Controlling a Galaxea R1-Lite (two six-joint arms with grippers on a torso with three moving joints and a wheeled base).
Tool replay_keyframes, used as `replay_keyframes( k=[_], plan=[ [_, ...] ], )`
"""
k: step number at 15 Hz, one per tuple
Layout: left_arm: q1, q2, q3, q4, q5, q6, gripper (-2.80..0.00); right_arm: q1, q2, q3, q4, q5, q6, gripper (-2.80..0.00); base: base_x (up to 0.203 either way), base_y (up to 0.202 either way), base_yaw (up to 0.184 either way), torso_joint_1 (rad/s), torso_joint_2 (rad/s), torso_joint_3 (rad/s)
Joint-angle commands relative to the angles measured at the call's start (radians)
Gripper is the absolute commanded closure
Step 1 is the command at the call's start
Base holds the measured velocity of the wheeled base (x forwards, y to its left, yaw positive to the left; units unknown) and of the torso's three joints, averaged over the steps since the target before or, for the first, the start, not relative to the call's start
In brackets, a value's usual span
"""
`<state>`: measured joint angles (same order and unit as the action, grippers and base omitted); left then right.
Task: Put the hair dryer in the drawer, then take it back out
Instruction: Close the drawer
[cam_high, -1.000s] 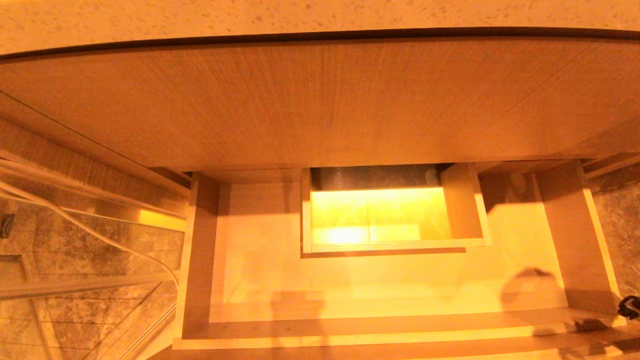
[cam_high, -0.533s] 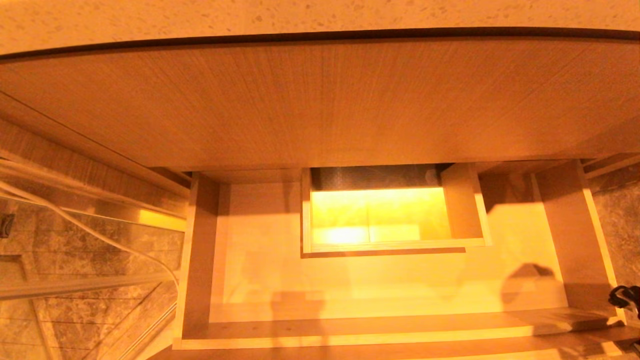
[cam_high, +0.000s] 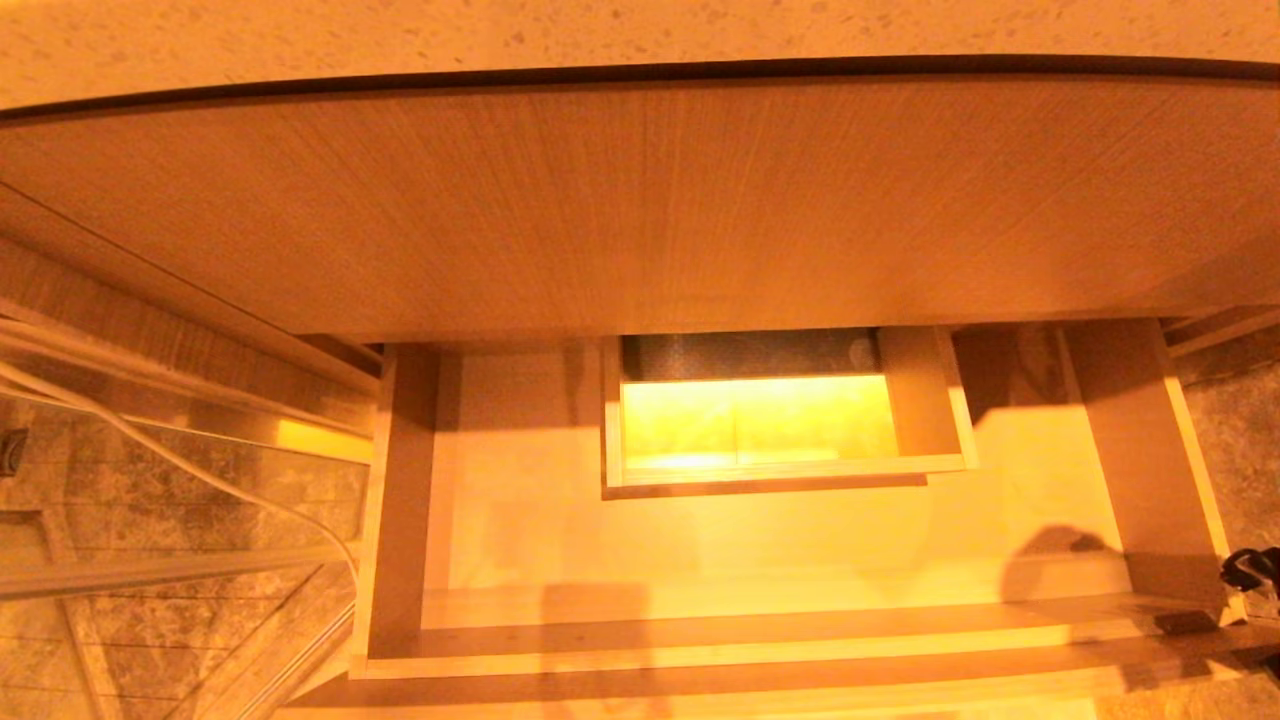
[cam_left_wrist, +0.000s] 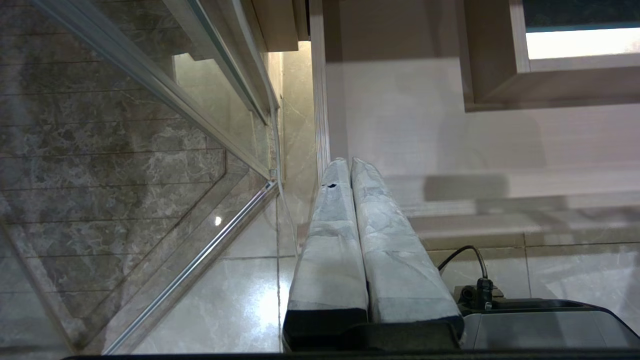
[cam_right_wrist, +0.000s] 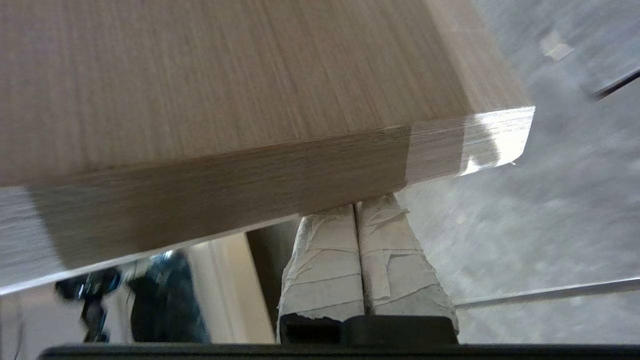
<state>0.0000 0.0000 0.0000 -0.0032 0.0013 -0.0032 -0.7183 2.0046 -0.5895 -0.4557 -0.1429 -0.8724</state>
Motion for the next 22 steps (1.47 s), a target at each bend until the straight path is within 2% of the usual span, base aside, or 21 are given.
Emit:
replay_keyframes(
  k=[1,6,14,19,22],
  plan=[
    [0.000,0.000,0.000,0.000,0.000,0.000,0.00,0.002,-0.014,-0.003,-0.011,0.011,-0.005,0.00,0.000,0.000,0.000,0.000,0.00,0.000],
    [0.000,0.000,0.000,0.000,0.000,0.000,0.00,0.018,-0.047,-0.021,-0.060,0.051,0.000,0.00,0.000,0.000,0.000,0.000,0.00,0.000],
    [0.000,0.000,0.000,0.000,0.000,0.000,0.00,0.078,-0.132,-0.061,-0.167,0.189,0.006,0.00,0.000,0.000,0.000,0.000,0.00,0.000],
    [0.000,0.000,0.000,0.000,0.000,0.000,0.00,0.156,-0.207,-0.065,-0.294,0.234,0.073,0.00,0.000,0.000,0.000,0.000,0.00,0.000],
    [0.000,0.000,0.000,0.000,0.000,0.000,0.00,0.152,-0.272,-0.058,-0.278,0.293,0.064,0.00,0.000,0.000,0.000,0.000,0.00,0.000]
  ],
)
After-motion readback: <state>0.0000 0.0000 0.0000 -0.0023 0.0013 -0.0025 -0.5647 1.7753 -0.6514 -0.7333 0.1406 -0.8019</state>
